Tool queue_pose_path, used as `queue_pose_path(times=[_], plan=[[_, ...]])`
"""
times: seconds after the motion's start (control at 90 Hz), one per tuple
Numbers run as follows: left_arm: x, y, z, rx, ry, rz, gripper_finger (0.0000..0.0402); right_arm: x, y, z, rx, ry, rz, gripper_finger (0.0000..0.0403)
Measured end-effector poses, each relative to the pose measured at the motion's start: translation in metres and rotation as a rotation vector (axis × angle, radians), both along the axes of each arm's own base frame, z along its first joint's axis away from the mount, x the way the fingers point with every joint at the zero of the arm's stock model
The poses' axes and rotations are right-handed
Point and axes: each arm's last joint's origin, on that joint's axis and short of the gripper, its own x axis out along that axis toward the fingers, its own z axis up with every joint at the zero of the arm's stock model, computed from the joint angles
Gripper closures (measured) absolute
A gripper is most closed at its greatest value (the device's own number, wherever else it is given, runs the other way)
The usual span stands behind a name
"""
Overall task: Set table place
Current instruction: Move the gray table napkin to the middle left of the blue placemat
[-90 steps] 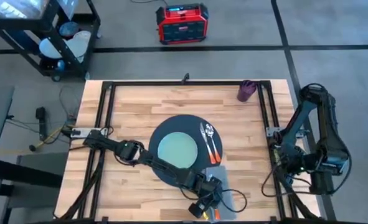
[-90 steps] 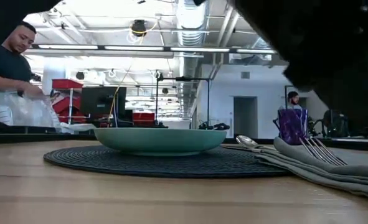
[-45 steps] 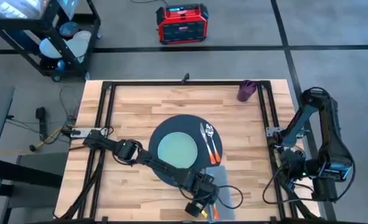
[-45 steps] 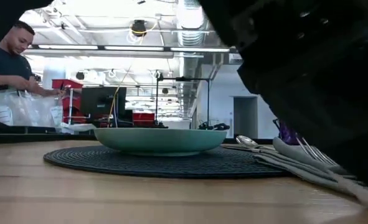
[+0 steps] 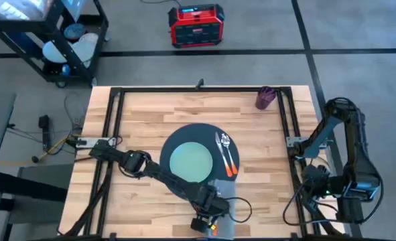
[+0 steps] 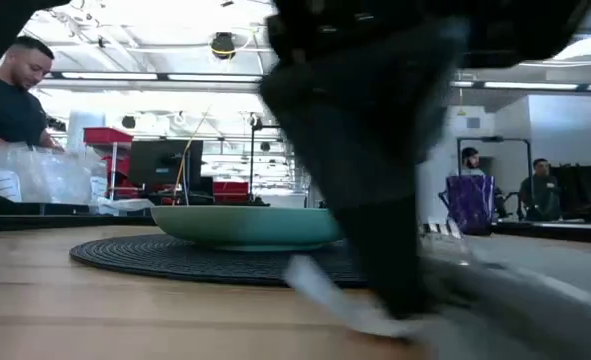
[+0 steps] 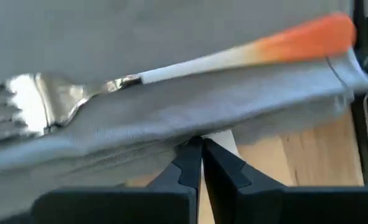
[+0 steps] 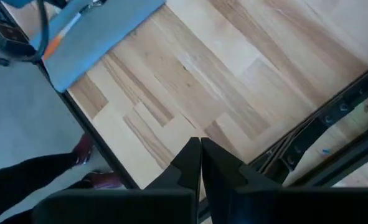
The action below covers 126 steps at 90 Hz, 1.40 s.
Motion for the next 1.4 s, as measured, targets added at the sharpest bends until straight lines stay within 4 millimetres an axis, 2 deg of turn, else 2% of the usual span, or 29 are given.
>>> queue_pose_path(times=[0.3, 0.411, 0.589, 0.811, 0.989, 1.3, 1.4], plan=[[-0.012, 0.012, -0.001, 0.059, 0.153, 0.002, 0.0401, 0.0, 0.003, -0.001, 0.011, -0.003, 0.0, 0.0403], [-0.018, 0.008, -0.001, 0.04, 0.2, 0.001, 0.0401, 0.001, 0.004, -0.002, 0.008, -0.003, 0.001, 0.0403], [-0.03, -0.01, -0.001, 0.05, 0.253, 0.047, 0.0401, 0.001, 0.005, -0.002, 0.004, -0.003, 0.0, 0.0403], [-0.034, -0.016, 0.016, 0.085, 0.194, 0.145, 0.0401, 0.001, 0.004, -0.002, -0.004, -0.002, 0.001, 0.0403], [-0.038, -0.019, 0.019, 0.101, 0.223, 0.256, 0.0401, 0.001, 0.004, -0.002, 0.001, -0.003, 0.001, 0.0403], [-0.048, -0.022, 0.027, 0.166, 0.242, 0.321, 0.0401, 0.001, 0.004, -0.002, 0.001, -0.003, 0.002, 0.0403], [-0.05, -0.027, 0.039, 0.202, 0.156, 0.397, 0.0401, 0.0, 0.004, -0.002, 0.0, -0.003, 0.007, 0.0403]])
